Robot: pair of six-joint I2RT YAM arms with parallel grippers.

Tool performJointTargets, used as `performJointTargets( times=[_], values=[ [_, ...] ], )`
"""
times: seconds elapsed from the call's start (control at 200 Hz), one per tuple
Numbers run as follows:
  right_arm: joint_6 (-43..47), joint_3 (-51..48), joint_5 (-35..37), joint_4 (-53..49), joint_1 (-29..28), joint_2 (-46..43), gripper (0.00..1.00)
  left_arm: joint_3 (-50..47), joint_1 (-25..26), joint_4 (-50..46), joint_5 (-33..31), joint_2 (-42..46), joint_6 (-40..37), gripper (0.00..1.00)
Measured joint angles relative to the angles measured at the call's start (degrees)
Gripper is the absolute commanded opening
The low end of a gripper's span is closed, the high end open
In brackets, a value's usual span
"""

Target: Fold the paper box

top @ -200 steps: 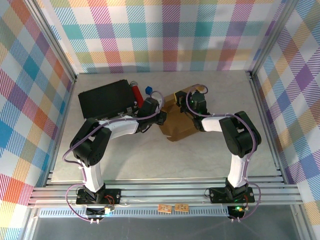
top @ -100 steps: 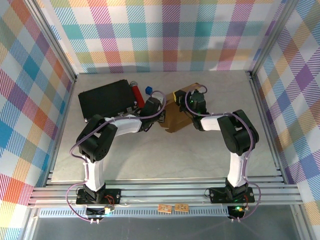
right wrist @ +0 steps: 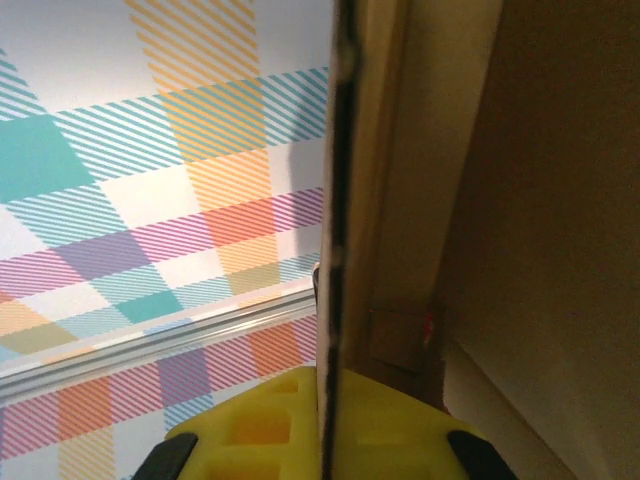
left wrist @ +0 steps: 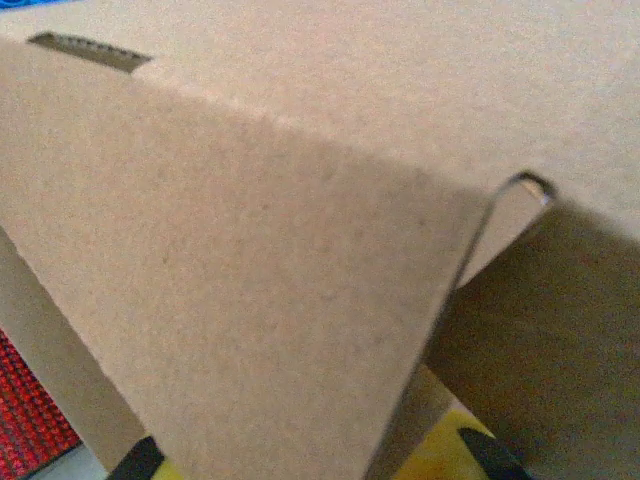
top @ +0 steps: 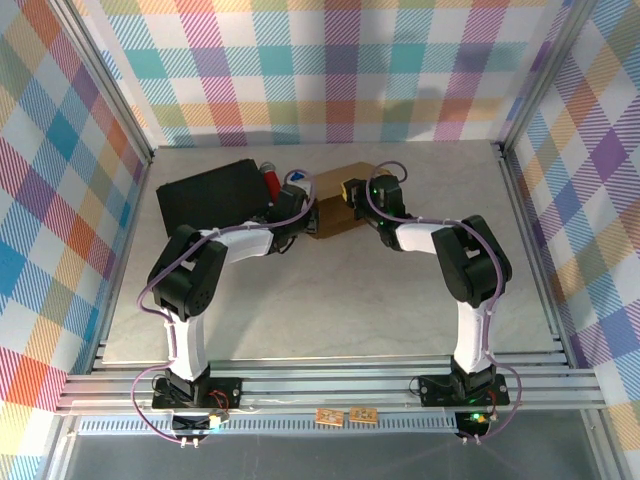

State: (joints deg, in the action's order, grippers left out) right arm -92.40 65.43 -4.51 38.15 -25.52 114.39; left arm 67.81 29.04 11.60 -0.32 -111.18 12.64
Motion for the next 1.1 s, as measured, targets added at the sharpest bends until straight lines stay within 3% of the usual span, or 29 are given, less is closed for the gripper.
performJointTargets(
  times=[0.145, 0.3, 0.455, 1.1],
  values=[
    [-0.7, 3.0, 0.5, -5.1, -0.1, 0.0, 0.1, 0.9, -0.7, -0.4, 2.4, 0.0, 0.0, 0.05],
    [-1.3, 4.6, 0.3, -9.0, -0.2, 0.3, 0.31, 1.2, -0.8, -0.5, 3.7, 0.0, 0.0, 0.03],
    [-1.2, 4.9, 0.6, -11.3, -0.2, 0.4, 0.39, 1.4, -0.9, -0.6, 4.3, 0.0, 0.0, 0.02],
    [3.0, 7.0, -1.1, -13.0, 3.5, 0.3, 0.44, 2.4, -1.1, -1.0, 5.7, 0.0, 0.0, 0.01]
  ],
)
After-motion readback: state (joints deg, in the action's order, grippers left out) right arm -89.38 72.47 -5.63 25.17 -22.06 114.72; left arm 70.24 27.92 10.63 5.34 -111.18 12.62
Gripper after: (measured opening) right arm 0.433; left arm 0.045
